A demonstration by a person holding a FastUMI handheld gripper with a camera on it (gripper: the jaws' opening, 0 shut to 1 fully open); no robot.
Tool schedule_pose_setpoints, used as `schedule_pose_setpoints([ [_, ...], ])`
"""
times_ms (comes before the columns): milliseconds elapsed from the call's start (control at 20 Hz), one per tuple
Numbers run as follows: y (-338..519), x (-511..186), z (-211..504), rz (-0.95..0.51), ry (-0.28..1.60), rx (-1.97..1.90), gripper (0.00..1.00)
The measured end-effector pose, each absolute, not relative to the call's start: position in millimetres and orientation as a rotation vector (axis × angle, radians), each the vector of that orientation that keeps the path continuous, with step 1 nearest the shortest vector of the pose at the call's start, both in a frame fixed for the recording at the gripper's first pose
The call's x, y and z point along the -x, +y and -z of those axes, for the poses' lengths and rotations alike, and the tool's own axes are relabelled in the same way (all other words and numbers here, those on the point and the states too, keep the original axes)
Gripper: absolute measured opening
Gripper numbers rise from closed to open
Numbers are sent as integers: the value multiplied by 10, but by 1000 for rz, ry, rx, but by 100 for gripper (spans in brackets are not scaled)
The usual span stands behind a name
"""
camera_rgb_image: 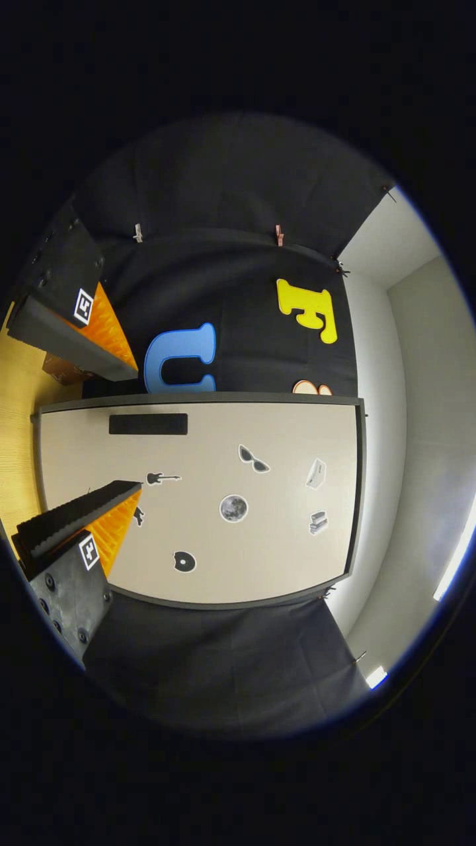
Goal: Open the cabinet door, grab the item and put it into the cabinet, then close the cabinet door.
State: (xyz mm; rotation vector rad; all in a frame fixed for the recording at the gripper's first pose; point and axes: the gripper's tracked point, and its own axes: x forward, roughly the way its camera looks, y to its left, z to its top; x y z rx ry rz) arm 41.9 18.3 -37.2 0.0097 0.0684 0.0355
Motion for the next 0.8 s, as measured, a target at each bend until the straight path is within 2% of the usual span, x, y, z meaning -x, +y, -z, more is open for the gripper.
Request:
schedule_pose_setpoints([
  [800,169,-1632,1101,5,152,-14,98],
])
